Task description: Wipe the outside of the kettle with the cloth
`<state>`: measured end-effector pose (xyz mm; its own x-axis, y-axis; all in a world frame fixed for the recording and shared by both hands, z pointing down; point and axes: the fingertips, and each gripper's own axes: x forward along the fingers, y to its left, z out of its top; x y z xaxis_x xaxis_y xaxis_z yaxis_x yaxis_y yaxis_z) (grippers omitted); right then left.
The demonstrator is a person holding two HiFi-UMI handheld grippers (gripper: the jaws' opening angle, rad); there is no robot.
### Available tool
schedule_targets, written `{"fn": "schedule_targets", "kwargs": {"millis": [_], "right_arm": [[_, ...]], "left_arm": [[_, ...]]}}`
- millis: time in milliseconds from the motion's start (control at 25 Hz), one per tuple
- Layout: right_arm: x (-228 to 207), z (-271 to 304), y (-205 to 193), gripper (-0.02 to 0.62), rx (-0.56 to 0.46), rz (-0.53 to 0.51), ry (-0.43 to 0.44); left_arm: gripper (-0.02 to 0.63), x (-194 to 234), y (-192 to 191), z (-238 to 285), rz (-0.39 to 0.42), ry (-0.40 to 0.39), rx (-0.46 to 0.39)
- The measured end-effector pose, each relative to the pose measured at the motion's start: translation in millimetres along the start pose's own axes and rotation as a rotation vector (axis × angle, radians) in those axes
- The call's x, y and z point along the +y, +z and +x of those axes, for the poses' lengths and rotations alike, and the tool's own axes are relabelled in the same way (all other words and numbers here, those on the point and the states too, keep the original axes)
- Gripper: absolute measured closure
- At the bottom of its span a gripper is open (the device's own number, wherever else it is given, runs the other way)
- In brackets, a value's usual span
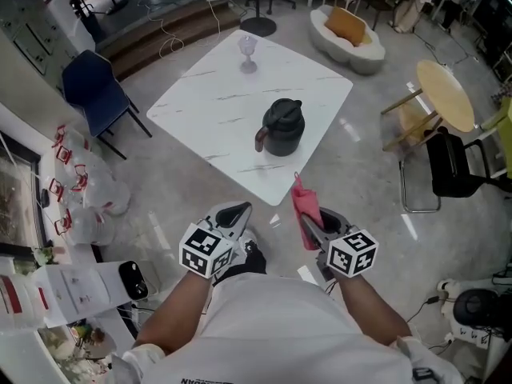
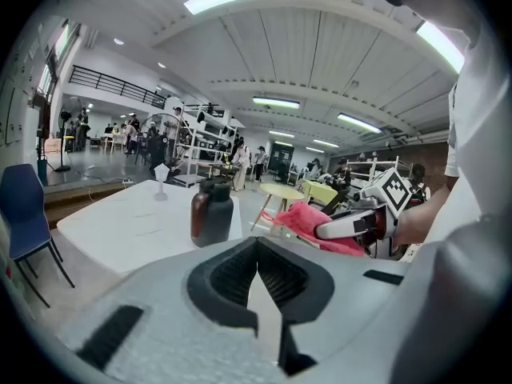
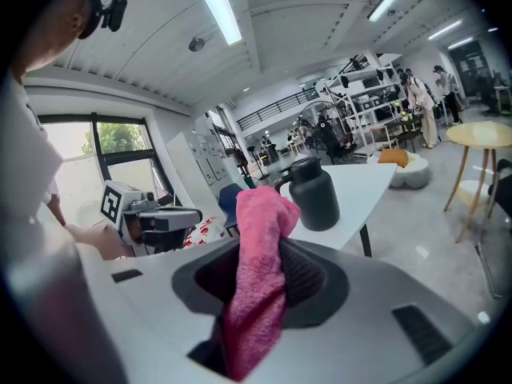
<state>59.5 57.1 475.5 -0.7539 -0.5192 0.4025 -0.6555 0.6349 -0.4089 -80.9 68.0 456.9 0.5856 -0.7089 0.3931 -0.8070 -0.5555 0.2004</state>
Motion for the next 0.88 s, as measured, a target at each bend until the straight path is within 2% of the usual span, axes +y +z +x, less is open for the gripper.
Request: {"fn": "schedule_targets", "kwargs": {"millis": [200, 520, 680, 880], "right_arm": [[-18, 42, 48, 0.46, -0.046, -0.008, -0.037], [-43, 95, 98, 0.462, -0.104, -0.021, -0.098], [-47, 105, 114, 0.462, -0.116, -0.045, -0.125], [-51, 107, 140, 0.462, -0.134, -0.068, -0.125]], "left_arm": [[0.606, 53, 36, 19, 0.037, -0.021, -0.01], [0.606, 121, 64, 43, 0.084, -0.042, -0.01], [0.606, 140, 65, 54, 0.074, -0.056, -0.007], [0.606, 139, 67, 67, 0.079, -0.088, 0.01]]}}
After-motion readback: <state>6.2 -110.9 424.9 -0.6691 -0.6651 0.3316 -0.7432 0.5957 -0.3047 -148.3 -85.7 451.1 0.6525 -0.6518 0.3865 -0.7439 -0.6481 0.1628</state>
